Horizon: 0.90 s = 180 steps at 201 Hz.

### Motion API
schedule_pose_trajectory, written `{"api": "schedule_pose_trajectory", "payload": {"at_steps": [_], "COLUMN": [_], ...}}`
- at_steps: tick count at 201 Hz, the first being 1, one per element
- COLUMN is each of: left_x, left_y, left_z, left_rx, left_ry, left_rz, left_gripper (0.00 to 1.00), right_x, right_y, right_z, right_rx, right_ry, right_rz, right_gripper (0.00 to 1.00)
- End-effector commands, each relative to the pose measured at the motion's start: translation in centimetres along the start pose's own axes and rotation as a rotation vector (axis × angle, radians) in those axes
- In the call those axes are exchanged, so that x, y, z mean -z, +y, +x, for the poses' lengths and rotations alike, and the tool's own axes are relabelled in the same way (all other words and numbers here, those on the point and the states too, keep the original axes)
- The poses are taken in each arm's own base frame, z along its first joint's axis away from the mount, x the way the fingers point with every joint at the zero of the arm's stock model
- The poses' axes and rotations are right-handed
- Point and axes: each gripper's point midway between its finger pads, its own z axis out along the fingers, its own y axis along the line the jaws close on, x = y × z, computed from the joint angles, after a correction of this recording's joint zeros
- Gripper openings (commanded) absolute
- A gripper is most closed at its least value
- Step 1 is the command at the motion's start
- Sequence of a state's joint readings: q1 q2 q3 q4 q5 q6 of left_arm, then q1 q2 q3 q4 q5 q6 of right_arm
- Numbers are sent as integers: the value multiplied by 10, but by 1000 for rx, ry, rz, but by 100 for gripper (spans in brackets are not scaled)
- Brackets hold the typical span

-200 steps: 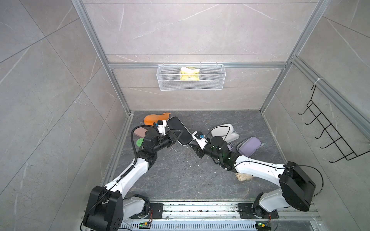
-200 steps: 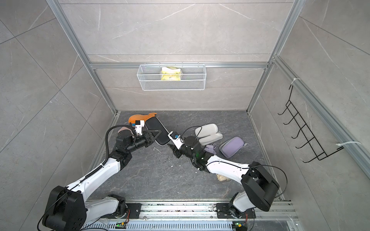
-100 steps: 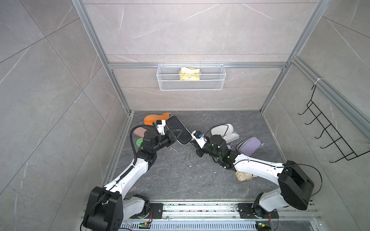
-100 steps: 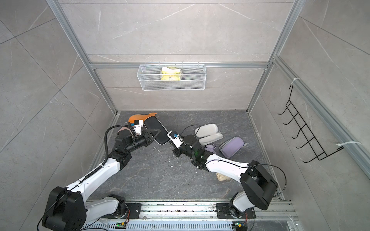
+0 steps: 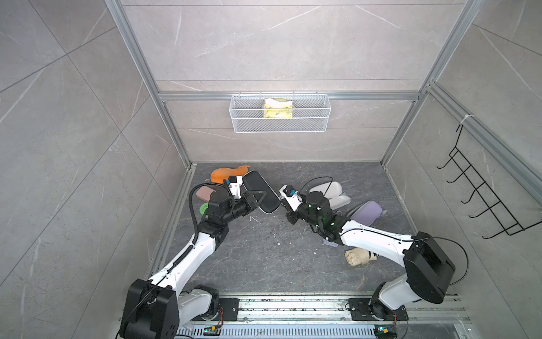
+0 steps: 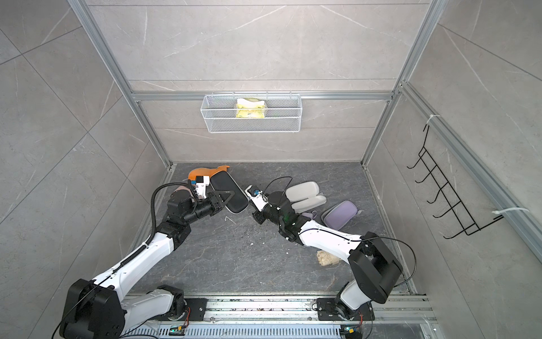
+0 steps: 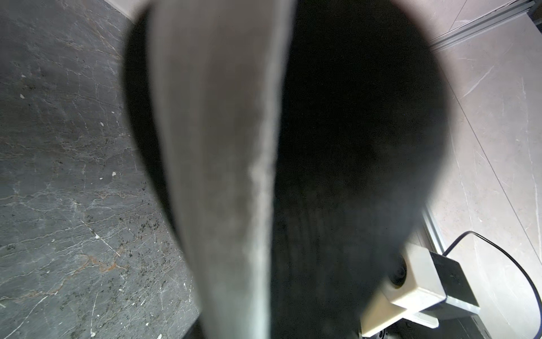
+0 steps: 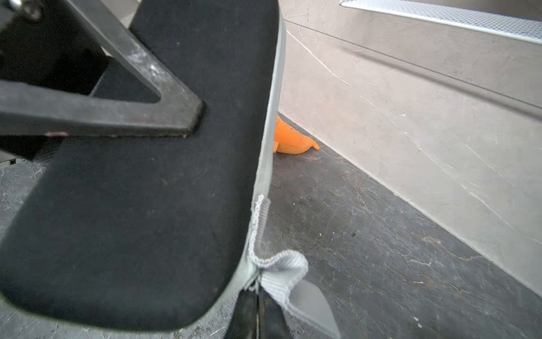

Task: Put umbrellas into zippered umbrella sleeves
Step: Zip the zipper on the umbrella sleeve, then place the umbrella sleeve at the center of the board.

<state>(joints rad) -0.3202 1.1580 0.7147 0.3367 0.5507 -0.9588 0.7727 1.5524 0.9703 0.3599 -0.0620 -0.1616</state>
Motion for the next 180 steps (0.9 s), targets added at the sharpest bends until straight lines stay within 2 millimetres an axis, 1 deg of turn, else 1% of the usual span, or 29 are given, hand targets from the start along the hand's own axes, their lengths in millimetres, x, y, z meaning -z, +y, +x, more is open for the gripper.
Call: {"api": "schedule_pose_trajectory", "payload": {"at_steps": [1,5,15,26,33,39,45,53,57,72,87,102,119,133,150,158,173,180], "left_x": [5,6,9,12,13,13,13,12,12,9,7,5,2,0,-4,-6,-8,-10], "left_y": [-25,-26,-29,-32,-32,-32,-33,-30,-29,-28,-26,-27,-31,-36,-42,-41,-41,-42], "left_z": [24,23,18,12,10,10,12,14,16,22,27,28,27,27,28,28,26,24], "left_rx": [-65,-78,-118,-163,-189,-207,-224,-234,-239,-250,-261,-269,-271,-273,-271,-261,-244,-240], "left_ry": [140,138,132,129,129,143,160,182,195,227,249,258,257,253,255,257,251,242], "left_rz": [91,90,81,81,87,101,115,115,118,141,155,167,182,201,222,228,243,252], "left_gripper": [0,0,0,0,0,1,3,5,6,9,12,15,17,18,19,17,15,15], "right_x": [4,5,9,16,23,32,40,53,58,69,66,55,43,34,25,22,22,24], "right_y": [-37,-33,-29,-31,-33,-36,-38,-40,-40,-28,-7,11,32,50,62,64,67,67], "right_z": [-42,-41,-32,-16,-4,3,11,13,13,5,-6,-13,-18,-16,-11,-11,-11,-16], "right_rx": [-31,-50,-124,-252,-333,-386,-442,-504,-532,-604,-685,-748,-742,-725,-746,-765,-787,-796], "right_ry": [-113,-109,-65,4,38,47,58,60,60,65,93,124,126,146,166,158,132,104], "right_rz": [110,89,45,-3,-15,-21,-29,-32,-45,-139,-278,-395,-480,-532,-577,-593,-628,-645], "right_gripper": [2,9,29,41,47,52,62,76,82,91,93,91,89,89,86,83,77,74]}}
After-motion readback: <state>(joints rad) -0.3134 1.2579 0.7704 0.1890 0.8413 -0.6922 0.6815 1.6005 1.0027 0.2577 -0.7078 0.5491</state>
